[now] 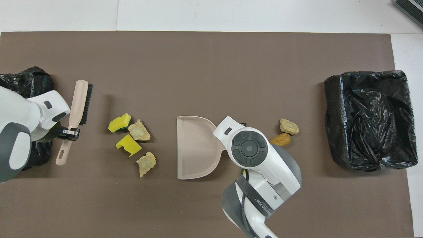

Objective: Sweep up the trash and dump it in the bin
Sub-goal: 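Sweep the trash pieces with the left gripper toward the dustpan, then brush the trash into the dustpan with the left gripper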

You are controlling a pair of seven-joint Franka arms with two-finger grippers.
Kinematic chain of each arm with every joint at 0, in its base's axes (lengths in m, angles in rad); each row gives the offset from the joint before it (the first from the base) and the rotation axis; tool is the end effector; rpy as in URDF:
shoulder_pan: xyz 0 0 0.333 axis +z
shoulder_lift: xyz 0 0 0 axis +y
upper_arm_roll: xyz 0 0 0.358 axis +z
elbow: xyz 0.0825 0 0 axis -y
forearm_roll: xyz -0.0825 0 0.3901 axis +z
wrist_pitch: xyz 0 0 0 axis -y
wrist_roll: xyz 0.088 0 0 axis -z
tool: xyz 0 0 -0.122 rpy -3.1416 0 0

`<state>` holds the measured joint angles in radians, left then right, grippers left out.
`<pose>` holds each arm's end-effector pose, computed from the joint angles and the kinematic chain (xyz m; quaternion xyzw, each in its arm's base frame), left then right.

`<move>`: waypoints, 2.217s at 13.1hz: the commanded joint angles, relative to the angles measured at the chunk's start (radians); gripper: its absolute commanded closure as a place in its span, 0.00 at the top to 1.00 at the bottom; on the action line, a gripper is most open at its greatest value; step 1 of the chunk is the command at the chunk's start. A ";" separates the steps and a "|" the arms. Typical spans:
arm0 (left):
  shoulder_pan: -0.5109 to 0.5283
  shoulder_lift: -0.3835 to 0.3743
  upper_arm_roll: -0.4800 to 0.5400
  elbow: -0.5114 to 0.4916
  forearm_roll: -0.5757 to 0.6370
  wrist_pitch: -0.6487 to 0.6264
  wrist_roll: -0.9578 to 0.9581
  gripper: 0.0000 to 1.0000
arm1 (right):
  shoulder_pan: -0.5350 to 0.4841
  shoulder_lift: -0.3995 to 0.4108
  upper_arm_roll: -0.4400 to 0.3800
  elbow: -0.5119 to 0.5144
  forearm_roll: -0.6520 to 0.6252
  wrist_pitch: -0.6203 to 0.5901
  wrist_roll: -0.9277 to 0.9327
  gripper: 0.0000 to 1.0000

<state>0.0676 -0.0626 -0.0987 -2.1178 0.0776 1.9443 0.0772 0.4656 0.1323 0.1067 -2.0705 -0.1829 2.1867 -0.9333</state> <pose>0.5176 -0.0104 0.4559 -0.9953 0.0698 0.0565 0.0370 0.4922 0.3050 0.3907 0.6909 0.7198 -0.0192 0.0647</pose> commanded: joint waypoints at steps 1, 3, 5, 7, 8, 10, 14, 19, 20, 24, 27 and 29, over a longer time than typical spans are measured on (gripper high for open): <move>0.017 -0.052 -0.009 -0.134 -0.019 0.059 0.012 0.00 | -0.013 -0.013 0.007 -0.010 -0.026 0.010 -0.032 0.00; -0.006 -0.065 -0.012 -0.224 -0.028 0.139 0.007 0.00 | -0.013 -0.011 0.007 -0.002 -0.026 0.001 -0.027 0.00; -0.064 -0.072 -0.012 -0.241 -0.054 0.131 0.001 0.00 | -0.013 0.001 0.007 0.001 -0.027 0.005 -0.021 0.00; -0.132 -0.080 -0.012 -0.255 -0.077 0.130 -0.042 0.00 | -0.016 0.023 0.007 0.001 -0.026 0.027 -0.021 0.00; -0.187 -0.077 -0.012 -0.269 -0.094 0.139 -0.090 0.00 | -0.016 0.023 0.007 0.004 -0.026 0.027 -0.021 0.00; -0.267 -0.063 -0.010 -0.271 -0.151 0.151 -0.161 0.00 | -0.009 0.023 0.007 0.006 -0.026 0.022 -0.019 0.00; -0.445 -0.034 -0.012 -0.271 -0.271 0.226 -0.266 0.00 | -0.004 0.026 0.008 0.020 -0.026 0.019 -0.016 0.00; -0.632 -0.006 -0.010 -0.252 -0.343 0.286 -0.319 0.00 | -0.002 0.026 0.008 0.021 -0.026 0.013 -0.016 0.00; -0.635 -0.017 -0.010 -0.242 -0.343 0.277 -0.364 0.00 | 0.002 0.024 0.007 0.021 -0.026 0.015 -0.015 0.00; -0.614 -0.071 -0.006 -0.130 -0.277 0.023 -0.597 0.00 | 0.004 0.024 0.007 0.021 -0.026 0.011 -0.009 0.00; -0.543 -0.172 -0.007 -0.128 -0.210 -0.147 -0.741 0.00 | 0.004 0.024 0.008 0.021 -0.026 0.011 -0.004 0.00; -0.540 -0.210 -0.010 -0.146 -0.200 -0.221 -0.955 0.00 | 0.004 0.024 0.008 0.021 -0.026 0.013 -0.001 0.00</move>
<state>-0.4819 -0.2145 -0.0990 -2.2341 -0.1443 1.7788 -0.7238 0.4732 0.1470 0.1092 -2.0611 -0.1881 2.1942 -0.9334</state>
